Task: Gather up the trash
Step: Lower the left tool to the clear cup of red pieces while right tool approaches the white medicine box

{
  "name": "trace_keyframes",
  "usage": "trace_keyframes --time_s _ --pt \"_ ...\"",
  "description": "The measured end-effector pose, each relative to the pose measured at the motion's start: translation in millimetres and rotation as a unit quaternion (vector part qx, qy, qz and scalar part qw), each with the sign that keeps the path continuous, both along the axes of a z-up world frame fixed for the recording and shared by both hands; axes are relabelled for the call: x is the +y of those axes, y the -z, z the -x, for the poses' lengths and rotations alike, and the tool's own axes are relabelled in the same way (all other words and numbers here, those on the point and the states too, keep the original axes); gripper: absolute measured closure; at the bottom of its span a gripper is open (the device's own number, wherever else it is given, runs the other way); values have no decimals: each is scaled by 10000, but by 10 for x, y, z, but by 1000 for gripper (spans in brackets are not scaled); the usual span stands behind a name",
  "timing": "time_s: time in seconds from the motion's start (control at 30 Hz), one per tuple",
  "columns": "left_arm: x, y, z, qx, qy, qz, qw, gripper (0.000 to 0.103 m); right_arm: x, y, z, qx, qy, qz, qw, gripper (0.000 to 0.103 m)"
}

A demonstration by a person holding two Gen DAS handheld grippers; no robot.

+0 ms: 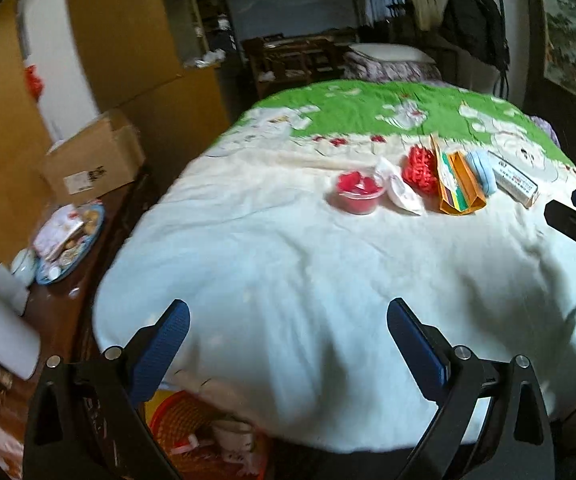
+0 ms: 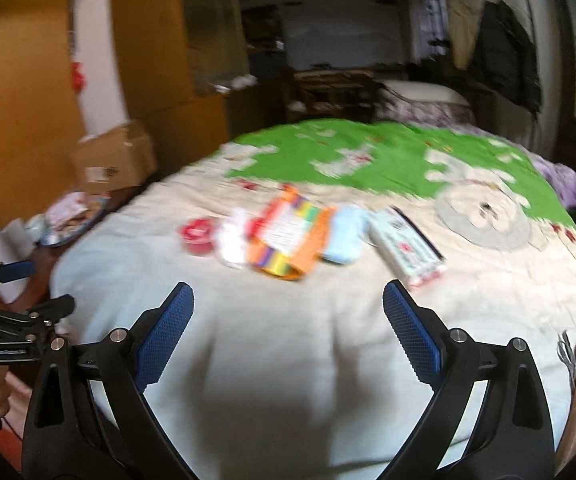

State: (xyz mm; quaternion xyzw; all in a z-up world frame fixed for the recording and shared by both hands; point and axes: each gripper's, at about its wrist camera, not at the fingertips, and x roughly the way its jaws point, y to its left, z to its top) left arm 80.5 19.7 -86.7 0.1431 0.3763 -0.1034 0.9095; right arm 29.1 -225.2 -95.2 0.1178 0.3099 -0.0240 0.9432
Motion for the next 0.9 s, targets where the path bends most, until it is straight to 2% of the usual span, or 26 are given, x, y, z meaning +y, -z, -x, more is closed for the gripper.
trace_keyframes --time_s 0.13,0.3,0.4,0.57,0.9 --pt "-191 142 -285 155 83 -1 9998 6 -314 261 -173 323 448 -187 9983 11" --pt "-310 285 -650 437 135 290 9985 6 -530 499 -261 545 811 -286 9948 11" --pt "-357 330 -834 574 187 457 9971 6 -594 564 -306 623 803 -498 9936 11" --pt "-497 377 -1112 481 234 454 9975 6 -592 613 -316 694 835 -527 9927 11" --pt "-787 619 -1672 930 295 580 9935 6 -635 659 -365 808 808 -724 9908 11"
